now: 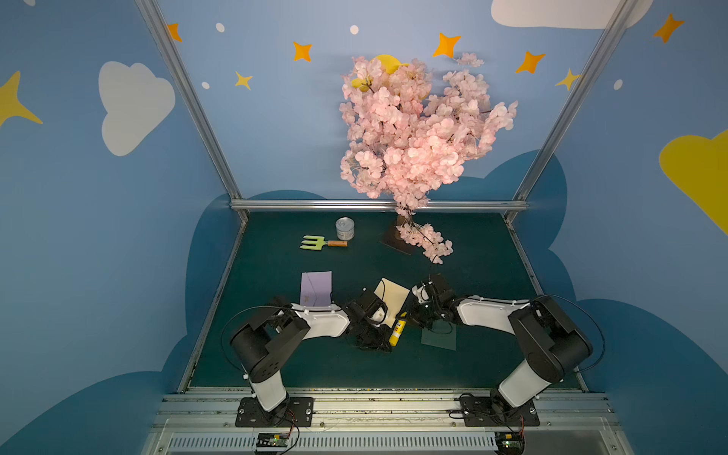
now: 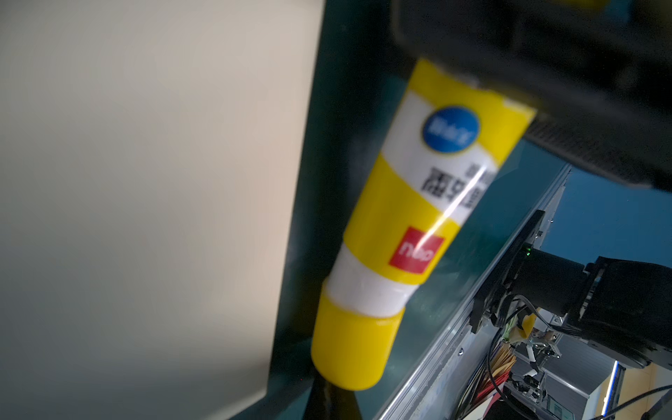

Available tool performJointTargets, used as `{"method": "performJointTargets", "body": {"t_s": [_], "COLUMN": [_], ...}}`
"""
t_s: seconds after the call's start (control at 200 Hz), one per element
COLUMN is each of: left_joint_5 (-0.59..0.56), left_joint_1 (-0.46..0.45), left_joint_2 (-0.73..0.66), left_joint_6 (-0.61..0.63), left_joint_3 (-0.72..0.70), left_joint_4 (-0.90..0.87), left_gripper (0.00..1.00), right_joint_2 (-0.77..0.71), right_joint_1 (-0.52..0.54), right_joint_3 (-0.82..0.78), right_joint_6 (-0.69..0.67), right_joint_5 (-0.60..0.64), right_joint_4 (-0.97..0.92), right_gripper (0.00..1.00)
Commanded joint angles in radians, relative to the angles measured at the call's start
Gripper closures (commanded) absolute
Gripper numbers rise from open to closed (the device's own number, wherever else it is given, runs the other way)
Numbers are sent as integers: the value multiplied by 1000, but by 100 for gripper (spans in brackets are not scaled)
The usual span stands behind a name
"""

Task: Seal the envelope with a glue stick
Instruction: Close the lid of the glue stick.

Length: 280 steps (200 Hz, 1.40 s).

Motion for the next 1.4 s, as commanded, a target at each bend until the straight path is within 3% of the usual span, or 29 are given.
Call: {"method": "performJointTargets", "body": {"t_s": [0.0,0.591,1.026,1.397], "left_joint_5": [-3,-50,-168,-182], "left_joint_1": [6,9,34,53], "left_joint_2": [12,-22,-96,-68], "left_joint_6": [-7,3,-32,-62], "left_joint_3": [15,42,54,48], "left_joint_4": [16,-2,34,143], "left_gripper": [97,98,98,98], "right_joint_2": [-23,-50,-46,-51], "right_joint_1": [3,7,66,103], "right_joint_3": [-13,-39,38,97], "right_joint_6": [13,130,38,-15], "right_joint_5": [-20,-73,-12,-22], "right_joint_4": [14,109,-15,-44], "right_gripper": [100,100,100,100]}}
